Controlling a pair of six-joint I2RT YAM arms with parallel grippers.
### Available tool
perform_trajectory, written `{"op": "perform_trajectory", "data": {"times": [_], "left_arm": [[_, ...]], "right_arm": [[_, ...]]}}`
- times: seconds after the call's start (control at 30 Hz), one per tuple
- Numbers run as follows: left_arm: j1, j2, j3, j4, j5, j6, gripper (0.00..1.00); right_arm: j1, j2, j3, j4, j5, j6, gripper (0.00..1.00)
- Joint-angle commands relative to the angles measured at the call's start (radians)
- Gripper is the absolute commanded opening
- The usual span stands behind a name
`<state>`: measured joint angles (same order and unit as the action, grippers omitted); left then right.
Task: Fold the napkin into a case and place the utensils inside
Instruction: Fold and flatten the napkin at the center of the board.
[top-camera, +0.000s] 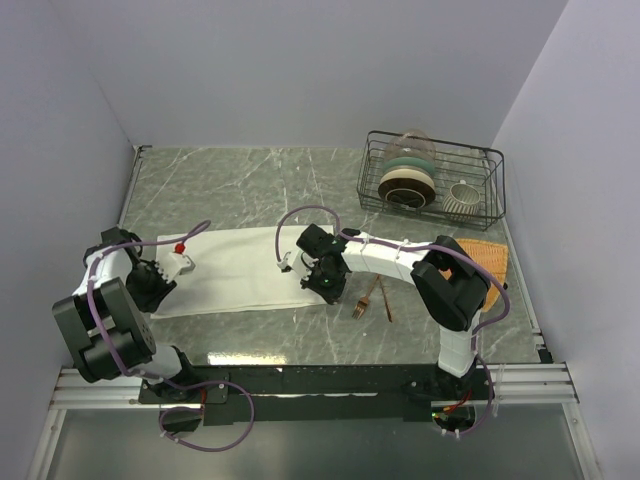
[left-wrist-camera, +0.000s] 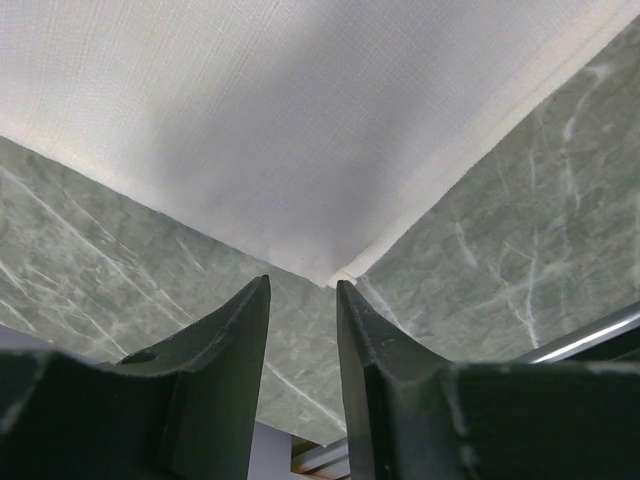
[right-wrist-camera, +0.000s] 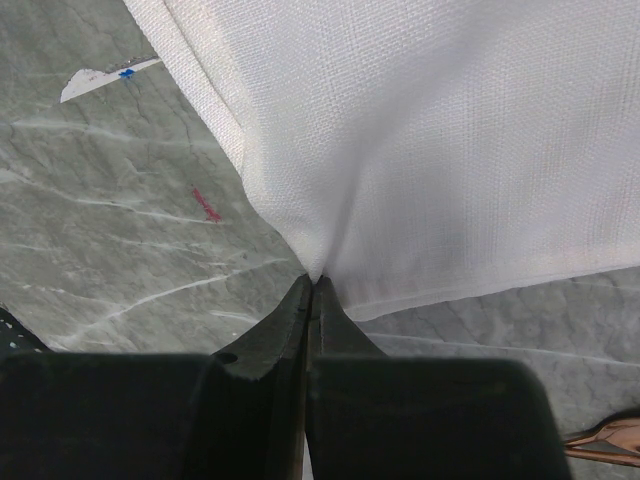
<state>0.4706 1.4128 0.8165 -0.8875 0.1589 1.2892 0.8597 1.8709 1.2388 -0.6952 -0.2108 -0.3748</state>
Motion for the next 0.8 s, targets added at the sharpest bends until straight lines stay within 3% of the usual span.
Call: {"op": "perform_trajectory", "data": {"times": [0.0,0.4,0.77], "left_arm": [[-0.010,0.011,-0.023,0.015,-0.002,0.059,0.38],[-0.036,0.040,-0.043,0.042,-0.039,0.065,0.33],[-0.036,0.015,-0.025,0.021,-0.027,0.052,0.06]], "right_arm": [[0.001,0.025,0.014,-0.006,0.001,0.010,0.00],[0.001,0.033,0.017,-0.006,-0.001,0.010,0.00],[-0.001,0.031,0.021,-0.010,-0.001,0.002,0.00]]}}
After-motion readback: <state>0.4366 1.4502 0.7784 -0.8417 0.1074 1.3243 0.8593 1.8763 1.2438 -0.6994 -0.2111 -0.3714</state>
